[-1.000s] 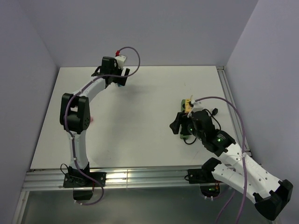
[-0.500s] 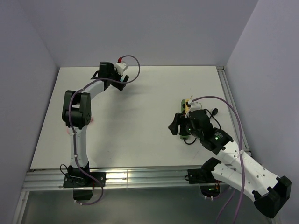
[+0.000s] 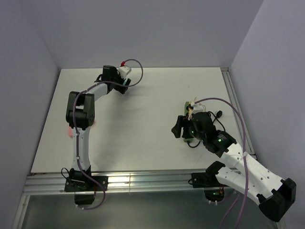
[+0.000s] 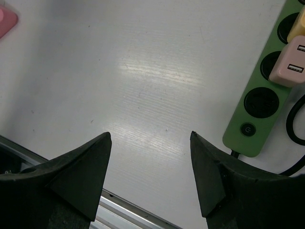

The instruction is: Insert the plug

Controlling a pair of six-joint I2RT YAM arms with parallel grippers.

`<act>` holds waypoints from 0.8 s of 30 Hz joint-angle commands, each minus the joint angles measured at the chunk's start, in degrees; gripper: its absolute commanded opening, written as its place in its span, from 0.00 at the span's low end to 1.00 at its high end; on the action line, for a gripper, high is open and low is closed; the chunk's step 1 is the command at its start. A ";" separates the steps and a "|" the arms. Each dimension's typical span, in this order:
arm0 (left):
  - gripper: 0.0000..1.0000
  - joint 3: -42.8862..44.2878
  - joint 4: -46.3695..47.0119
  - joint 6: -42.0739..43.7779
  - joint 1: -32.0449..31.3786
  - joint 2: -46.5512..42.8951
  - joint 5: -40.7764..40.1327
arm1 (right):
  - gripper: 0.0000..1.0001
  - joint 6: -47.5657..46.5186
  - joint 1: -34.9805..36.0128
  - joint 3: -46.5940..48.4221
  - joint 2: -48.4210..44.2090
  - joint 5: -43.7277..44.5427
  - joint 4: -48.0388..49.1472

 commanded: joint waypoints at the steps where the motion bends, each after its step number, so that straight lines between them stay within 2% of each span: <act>1: 0.82 0.79 1.43 1.04 -0.14 0.99 -0.65 | 0.74 -0.64 0.13 0.12 -0.32 -0.26 1.65; 11: 0.72 4.04 0.72 -0.81 -0.22 2.66 -0.47 | 0.73 0.07 0.13 0.56 -1.03 0.35 0.68; 13: 0.74 4.04 0.90 -1.60 -0.22 2.58 -1.53 | 0.73 0.16 0.14 0.56 -0.94 0.26 0.60; 17: 0.86 3.78 1.77 -2.30 -0.22 2.49 -3.20 | 0.73 0.33 0.13 0.47 -1.20 0.26 0.86; 24: 0.90 5.98 2.39 -3.97 -0.31 4.33 -3.99 | 0.73 -0.19 0.13 0.56 0.29 0.00 0.95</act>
